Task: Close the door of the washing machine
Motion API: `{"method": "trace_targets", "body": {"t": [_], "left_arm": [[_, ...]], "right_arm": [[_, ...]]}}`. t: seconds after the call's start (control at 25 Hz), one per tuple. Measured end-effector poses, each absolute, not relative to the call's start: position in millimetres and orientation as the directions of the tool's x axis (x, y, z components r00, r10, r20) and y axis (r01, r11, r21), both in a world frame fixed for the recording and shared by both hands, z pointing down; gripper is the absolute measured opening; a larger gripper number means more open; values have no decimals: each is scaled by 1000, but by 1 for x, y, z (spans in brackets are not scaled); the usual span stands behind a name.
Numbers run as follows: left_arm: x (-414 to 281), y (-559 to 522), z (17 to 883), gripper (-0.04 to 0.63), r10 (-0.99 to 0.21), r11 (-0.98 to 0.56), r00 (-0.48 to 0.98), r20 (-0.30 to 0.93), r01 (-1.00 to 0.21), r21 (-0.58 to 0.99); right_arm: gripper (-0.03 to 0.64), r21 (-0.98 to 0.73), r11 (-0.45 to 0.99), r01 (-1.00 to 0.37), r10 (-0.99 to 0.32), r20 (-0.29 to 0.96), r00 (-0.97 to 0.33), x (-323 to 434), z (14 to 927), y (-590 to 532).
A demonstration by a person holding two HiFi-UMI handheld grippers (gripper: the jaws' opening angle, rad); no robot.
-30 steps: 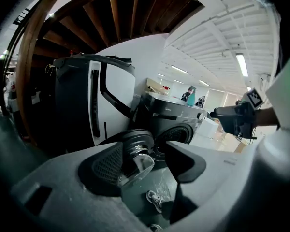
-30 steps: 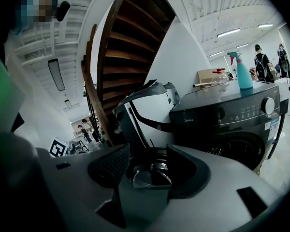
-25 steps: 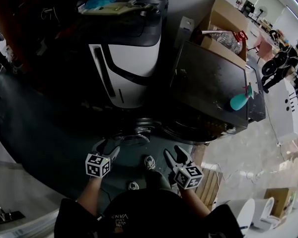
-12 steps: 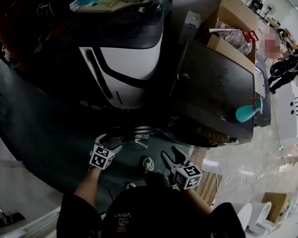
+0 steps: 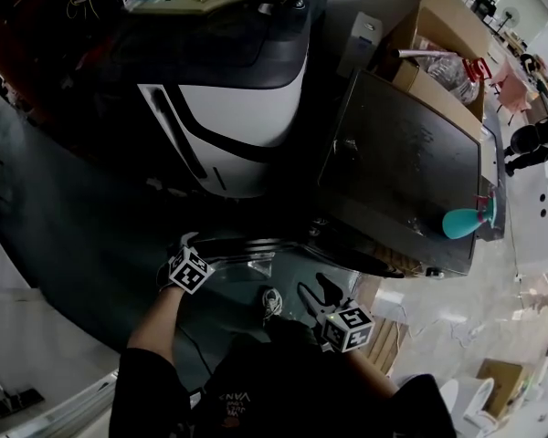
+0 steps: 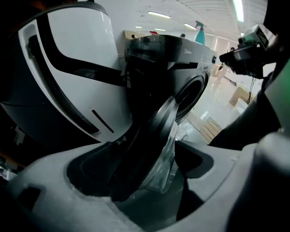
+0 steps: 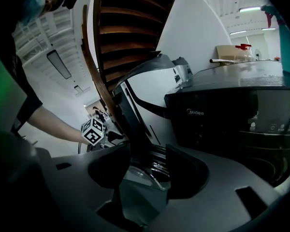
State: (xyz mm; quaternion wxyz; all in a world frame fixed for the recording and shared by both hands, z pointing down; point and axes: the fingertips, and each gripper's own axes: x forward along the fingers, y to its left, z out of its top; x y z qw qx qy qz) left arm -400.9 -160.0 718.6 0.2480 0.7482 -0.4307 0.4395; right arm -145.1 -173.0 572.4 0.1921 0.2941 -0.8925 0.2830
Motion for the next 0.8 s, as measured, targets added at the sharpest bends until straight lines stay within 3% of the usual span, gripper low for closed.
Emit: {"method": "trace_targets", "body": {"t": [0.2, 0.8], "left_arm": [[-407, -146, 740, 405, -284, -529, 230, 931, -847, 48], [-378, -85, 744, 433, -194, -592, 270, 943, -799, 107]], "right_arm": [[207, -403, 653, -641, -416, 517, -748, -144, 575, -173], [204, -428, 575, -697, -480, 513, -711, -125, 581, -104]]}}
